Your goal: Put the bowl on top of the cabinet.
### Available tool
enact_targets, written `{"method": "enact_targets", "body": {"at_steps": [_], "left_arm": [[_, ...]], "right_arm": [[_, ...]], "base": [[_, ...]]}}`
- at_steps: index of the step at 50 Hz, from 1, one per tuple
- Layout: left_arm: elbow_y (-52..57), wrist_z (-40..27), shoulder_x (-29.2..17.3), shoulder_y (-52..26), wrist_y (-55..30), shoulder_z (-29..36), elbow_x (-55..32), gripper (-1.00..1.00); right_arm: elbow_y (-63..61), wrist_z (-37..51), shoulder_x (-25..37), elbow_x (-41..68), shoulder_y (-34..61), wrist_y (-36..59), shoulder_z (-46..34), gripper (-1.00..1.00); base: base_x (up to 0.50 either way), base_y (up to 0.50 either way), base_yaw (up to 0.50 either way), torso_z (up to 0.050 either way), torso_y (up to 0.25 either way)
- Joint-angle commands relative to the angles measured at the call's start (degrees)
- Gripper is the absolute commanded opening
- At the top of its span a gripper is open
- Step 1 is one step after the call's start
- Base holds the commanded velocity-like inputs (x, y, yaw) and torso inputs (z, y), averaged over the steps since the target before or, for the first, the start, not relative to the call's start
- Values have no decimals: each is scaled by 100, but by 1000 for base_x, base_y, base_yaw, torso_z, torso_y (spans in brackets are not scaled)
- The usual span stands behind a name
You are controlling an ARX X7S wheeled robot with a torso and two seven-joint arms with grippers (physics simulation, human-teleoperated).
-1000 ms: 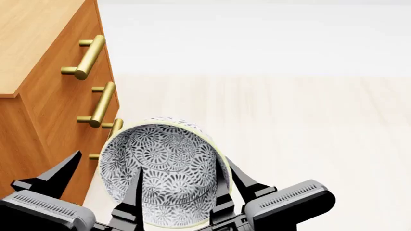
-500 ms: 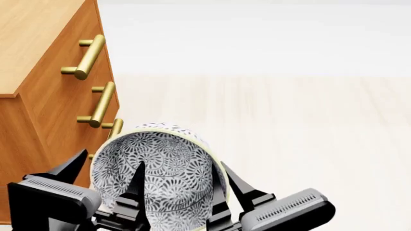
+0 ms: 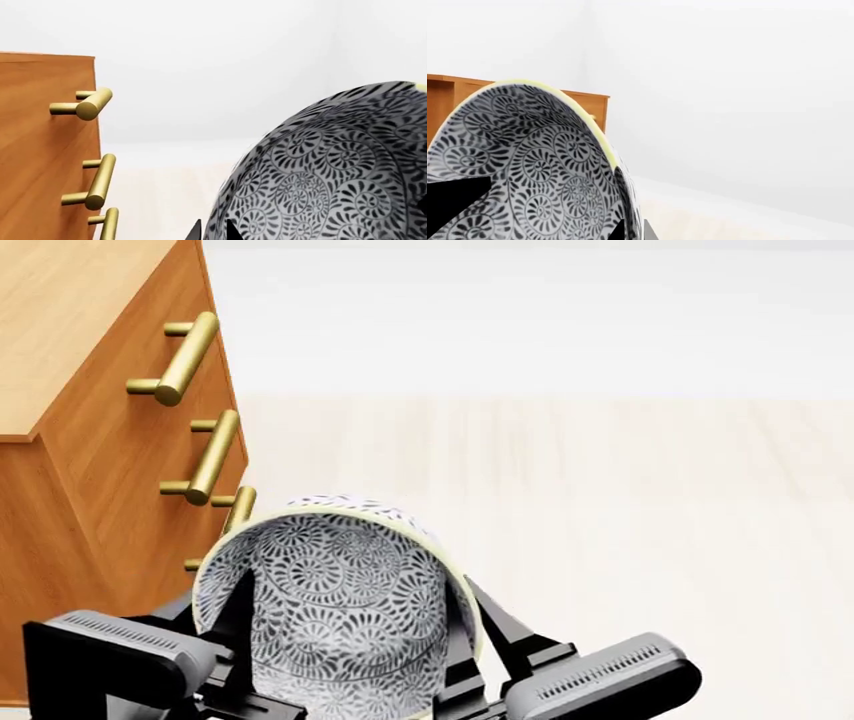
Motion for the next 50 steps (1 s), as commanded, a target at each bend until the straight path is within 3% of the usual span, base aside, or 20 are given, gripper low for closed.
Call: {"method": "enact_targets", "body": {"at_steps": [1, 18, 28, 29, 50], "left_arm": [[32, -2, -16, 5, -14, 12, -43, -100], [129, 288, -77, 96, 121, 72, -263, -100], [107, 115, -67, 49, -28, 119, -183, -100], [99, 112, -65, 41, -35, 119, -186, -100], [75, 63, -79, -22, -143, 129, -274, -100]], "right_arm": [[-11, 13, -8, -26, 34, -10, 26, -100], [6, 55, -3, -26, 29, -6, 25, -100], [-21, 169, 3, 45, 111, 323, 14, -100], [-32, 158, 12, 62, 108, 347, 5, 100], [-212, 393, 92, 107, 136, 686, 57, 100]], "base": [[0, 0, 0, 0, 10], [0, 0, 0, 0, 0], [0, 0, 0, 1, 0], [0, 0, 0, 0, 10], [0, 0, 0, 0, 0]]}}
